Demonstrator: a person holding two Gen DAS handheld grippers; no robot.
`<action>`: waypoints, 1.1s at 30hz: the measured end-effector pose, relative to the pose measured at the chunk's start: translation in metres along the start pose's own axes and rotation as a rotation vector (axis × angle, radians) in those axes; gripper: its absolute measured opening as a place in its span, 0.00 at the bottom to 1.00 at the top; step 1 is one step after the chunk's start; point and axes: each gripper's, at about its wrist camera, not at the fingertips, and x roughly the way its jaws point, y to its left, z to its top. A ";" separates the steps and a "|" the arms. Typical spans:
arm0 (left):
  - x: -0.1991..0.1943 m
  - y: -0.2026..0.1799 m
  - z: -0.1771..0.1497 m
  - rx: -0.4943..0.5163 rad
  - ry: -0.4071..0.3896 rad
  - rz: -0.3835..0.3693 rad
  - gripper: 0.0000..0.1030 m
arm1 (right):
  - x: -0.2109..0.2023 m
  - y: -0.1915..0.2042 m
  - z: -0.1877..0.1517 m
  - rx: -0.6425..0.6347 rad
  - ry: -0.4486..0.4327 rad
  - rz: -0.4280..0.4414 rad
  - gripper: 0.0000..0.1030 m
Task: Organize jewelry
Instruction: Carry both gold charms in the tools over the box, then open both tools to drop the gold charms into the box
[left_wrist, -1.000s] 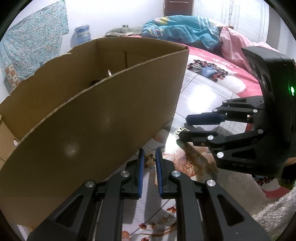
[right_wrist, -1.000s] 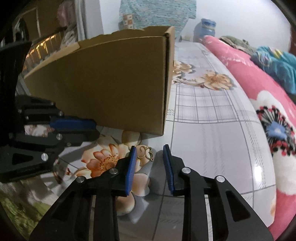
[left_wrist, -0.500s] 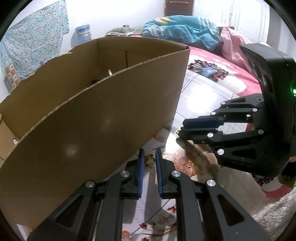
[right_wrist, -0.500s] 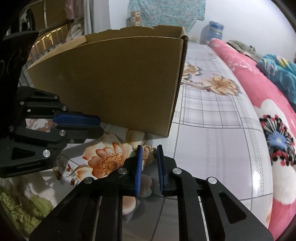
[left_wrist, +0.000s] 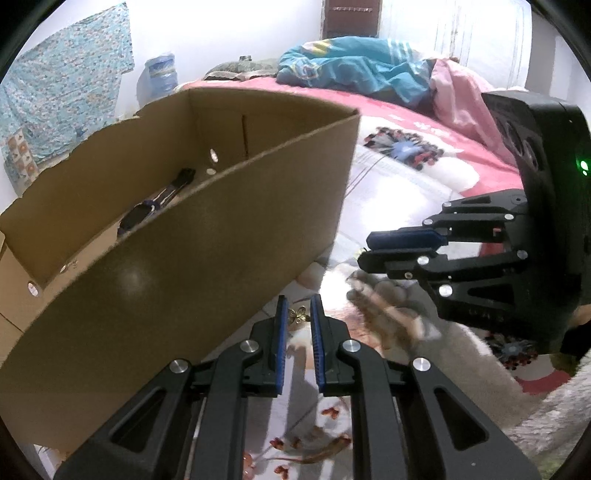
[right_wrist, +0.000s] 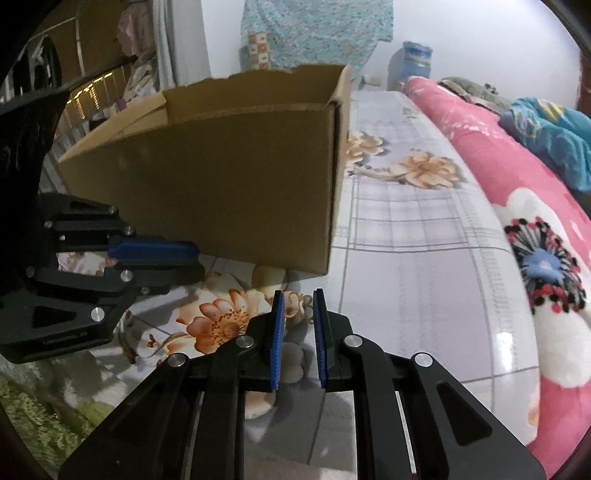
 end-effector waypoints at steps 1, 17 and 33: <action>-0.004 0.000 0.001 0.000 -0.007 -0.008 0.11 | -0.006 -0.001 0.002 0.011 -0.012 0.000 0.13; -0.102 0.059 0.046 -0.082 -0.192 0.050 0.11 | -0.058 -0.001 0.090 0.028 -0.246 0.129 0.13; -0.016 0.195 0.062 -0.304 0.219 0.187 0.12 | 0.069 0.017 0.173 -0.078 0.110 0.162 0.14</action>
